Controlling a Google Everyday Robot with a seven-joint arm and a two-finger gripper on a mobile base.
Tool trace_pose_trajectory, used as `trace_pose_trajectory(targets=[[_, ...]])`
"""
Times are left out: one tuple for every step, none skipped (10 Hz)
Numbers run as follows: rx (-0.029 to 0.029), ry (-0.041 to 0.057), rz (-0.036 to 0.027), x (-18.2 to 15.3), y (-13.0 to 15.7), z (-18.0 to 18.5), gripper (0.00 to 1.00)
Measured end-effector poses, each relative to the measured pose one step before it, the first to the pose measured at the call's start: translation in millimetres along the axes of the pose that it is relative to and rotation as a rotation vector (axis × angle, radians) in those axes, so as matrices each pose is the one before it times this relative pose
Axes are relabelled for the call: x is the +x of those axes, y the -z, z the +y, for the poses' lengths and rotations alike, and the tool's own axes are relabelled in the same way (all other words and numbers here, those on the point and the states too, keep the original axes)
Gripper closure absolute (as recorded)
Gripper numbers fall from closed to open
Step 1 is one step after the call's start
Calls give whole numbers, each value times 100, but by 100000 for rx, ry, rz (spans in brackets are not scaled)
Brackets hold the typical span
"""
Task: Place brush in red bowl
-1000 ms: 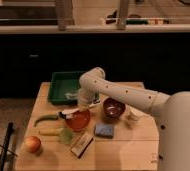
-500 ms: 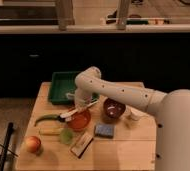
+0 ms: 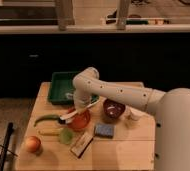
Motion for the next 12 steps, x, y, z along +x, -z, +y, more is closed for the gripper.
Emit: trace_pose_trajectory(targets=[[-175,-657,454,3,73,103,64],[-105,-572,260,10,62,79,54],[-173,-314,223,-76,23,62,42],[-35,-173,72,-53,32,8,34],[-155,-26,58,-92,-8,18,26],[-163,61,-32,-177,-33,-50,20],[79,82,-128,-132,25,-92,20],[-92,131,-154,-145,-54,-65,20],[-160,163,-214,-179,-99,-78,20],[-138,78,-257,-144,-92,-46,20],[-16,-122,-20,-1,-4,0,20],[-98,-267,-103,28,-73,66,20]])
